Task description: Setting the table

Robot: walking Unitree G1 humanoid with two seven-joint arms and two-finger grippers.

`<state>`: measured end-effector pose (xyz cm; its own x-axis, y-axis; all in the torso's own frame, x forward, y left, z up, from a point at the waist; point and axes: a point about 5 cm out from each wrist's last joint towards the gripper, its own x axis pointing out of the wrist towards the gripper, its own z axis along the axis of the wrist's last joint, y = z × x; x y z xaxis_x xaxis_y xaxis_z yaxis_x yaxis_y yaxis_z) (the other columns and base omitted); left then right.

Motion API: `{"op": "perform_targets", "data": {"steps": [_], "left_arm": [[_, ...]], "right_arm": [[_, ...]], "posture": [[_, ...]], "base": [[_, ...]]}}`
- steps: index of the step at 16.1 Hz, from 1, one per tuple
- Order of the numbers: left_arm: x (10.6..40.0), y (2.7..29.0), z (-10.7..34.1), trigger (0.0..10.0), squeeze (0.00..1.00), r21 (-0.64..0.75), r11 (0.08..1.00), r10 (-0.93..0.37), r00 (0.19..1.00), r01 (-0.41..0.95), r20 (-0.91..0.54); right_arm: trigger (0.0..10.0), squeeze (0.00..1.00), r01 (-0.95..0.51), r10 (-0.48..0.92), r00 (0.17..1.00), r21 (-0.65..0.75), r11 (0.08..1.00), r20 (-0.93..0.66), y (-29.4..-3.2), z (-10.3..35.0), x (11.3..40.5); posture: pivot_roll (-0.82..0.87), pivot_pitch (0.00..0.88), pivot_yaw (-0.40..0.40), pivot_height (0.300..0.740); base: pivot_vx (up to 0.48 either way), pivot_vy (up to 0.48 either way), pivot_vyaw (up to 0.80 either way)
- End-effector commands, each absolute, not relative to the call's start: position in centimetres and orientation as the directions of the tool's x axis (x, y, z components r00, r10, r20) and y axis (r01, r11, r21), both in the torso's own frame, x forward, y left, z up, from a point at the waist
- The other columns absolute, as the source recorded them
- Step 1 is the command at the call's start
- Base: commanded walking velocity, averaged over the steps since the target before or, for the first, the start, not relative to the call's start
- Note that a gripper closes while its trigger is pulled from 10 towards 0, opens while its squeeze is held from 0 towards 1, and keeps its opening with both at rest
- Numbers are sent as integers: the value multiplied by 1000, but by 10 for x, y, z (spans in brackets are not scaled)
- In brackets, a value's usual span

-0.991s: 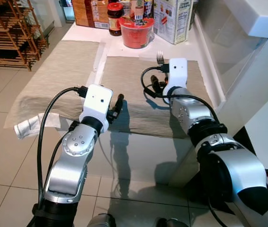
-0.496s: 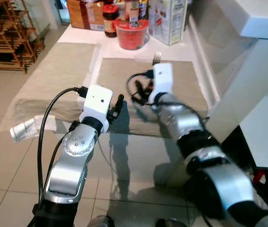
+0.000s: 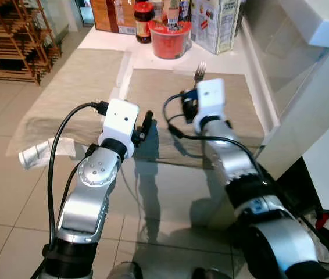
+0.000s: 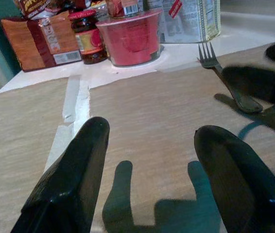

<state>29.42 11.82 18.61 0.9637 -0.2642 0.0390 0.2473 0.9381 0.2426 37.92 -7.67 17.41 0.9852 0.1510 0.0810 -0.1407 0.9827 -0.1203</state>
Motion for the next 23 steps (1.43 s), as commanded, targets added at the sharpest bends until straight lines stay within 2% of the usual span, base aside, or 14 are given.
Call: {"op": "perform_targets", "data": {"steps": [1, 5, 10, 14, 17, 20, 23], "left_arm": [[297, 120, 184, 10000, 0, 235, 939, -266, 963, 249, 41], [302, 114, 182, 10000, 0, 232, 936, -283, 958, 266, 45], [305, 114, 183, 10000, 0, 218, 938, -288, 956, 270, 56], [305, 114, 184, 10000, 0, 217, 936, -295, 954, 276, 59], [305, 113, 183, 10000, 0, 229, 931, -304, 951, 283, 58], [305, 112, 184, 10000, 0, 230, 932, -302, 951, 280, 64], [306, 112, 184, 10000, 0, 229, 933, -300, 952, 278, 66]], "right_arm": [[10000, 0, -117, 136, 982, -141, 983, 131, -82, 177, 374], [10000, 0, -122, 154, 973, -182, 976, 170, -85, 169, 358], [10000, 0, -123, 159, 963, -170, 978, 217, -83, 181, 360], [10000, 0, -130, 163, 964, -161, 978, 211, -82, 180, 359], [10000, 0, -131, 157, 968, -139, 982, 195, -83, 177, 360], [10000, 0, -120, 152, 967, -161, 980, 204, -84, 177, 361], [10000, 0, -112, 147, 969, -180, 977, 196, -85, 176, 361]], "posture": [[126, 75, 0, 740], [96, 63, 6, 740], [101, 65, 0, 740], [105, 69, 1, 740], [107, 68, 1, 740], [106, 67, -2, 740], [104, 66, -2, 740]], "base": [[0, 0, 0], [0, 0, 0], [0, 0, 0], [0, 409, 0], [84, 450, -775], [95, 0, -742], [0, 0, 0]]}}
